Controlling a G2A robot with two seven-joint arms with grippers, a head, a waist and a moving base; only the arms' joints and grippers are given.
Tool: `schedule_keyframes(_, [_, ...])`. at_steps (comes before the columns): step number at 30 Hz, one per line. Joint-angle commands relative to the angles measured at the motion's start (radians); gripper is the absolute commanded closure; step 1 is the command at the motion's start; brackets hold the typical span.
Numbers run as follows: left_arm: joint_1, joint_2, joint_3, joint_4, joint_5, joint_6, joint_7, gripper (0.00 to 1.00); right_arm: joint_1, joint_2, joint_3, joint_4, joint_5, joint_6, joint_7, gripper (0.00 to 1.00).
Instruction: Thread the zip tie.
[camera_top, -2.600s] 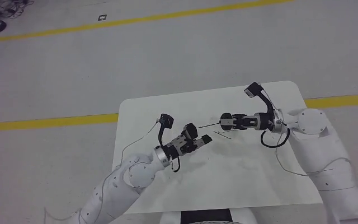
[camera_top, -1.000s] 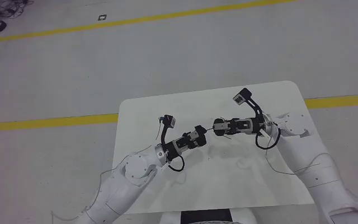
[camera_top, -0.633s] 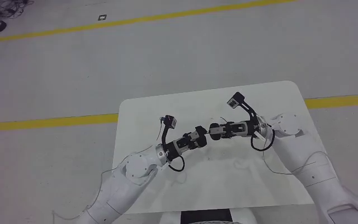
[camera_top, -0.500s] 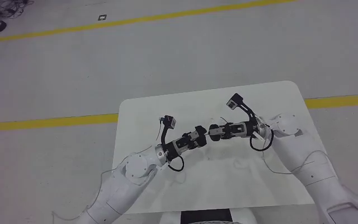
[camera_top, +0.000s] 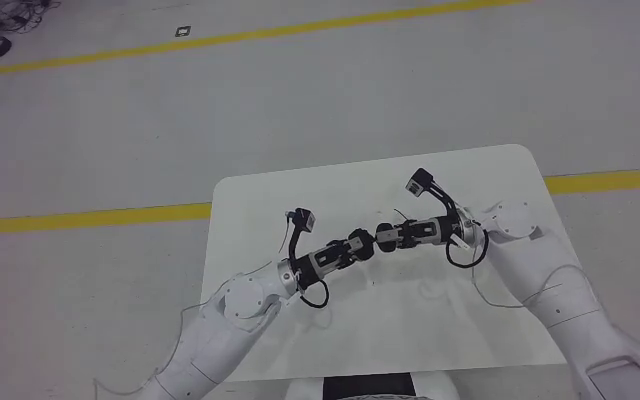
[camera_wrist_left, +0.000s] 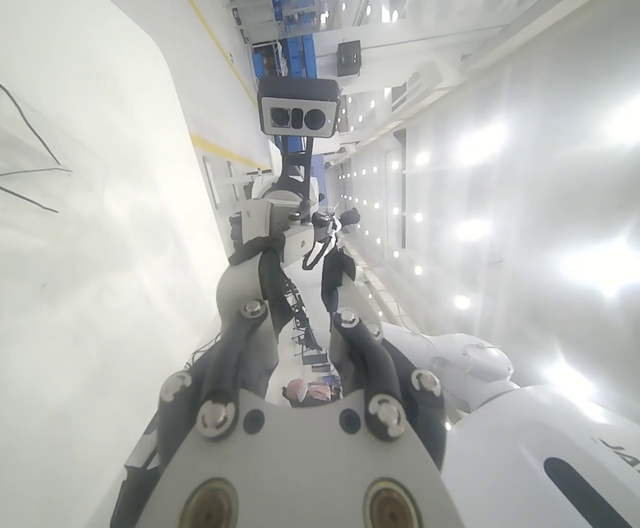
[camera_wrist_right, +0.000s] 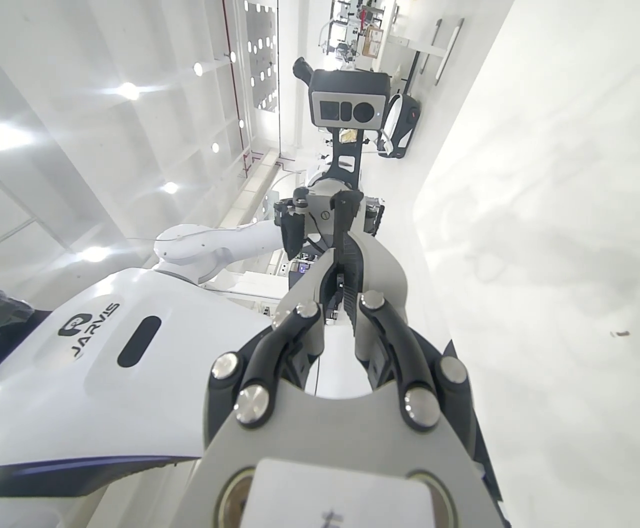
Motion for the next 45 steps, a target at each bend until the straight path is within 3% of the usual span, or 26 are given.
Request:
schedule_keyframes(1, [-0.002,-0.001,0.002,0.001,-0.001,0.003,-0.008,0.80,0.001,0.000,0.000,-0.001,0.000,0.000,0.000,1.00])
schedule_keyframes(5, [-0.005,-0.002,0.003,0.004,-0.005,0.015,-0.019,0.73,0.003,0.001,0.004,-0.005,0.002,0.000,0.000,1.00])
schedule_keyframes(14, [-0.006,-0.004,0.004,0.007,-0.001,0.040,-0.029,0.73,0.004,0.001,0.002,-0.012,-0.018,0.000,0.000,1.00])
schedule_keyframes(30, [-0.007,-0.009,0.006,0.018,0.000,0.053,-0.022,0.89,-0.001,-0.009,0.021,-0.004,-0.057,0.000,0.000,1.00])
schedule_keyframes(45, [-0.015,-0.015,0.015,0.022,0.024,0.076,-0.012,0.89,-0.011,-0.024,0.041,0.010,-0.057,0.000,0.000,1.00])
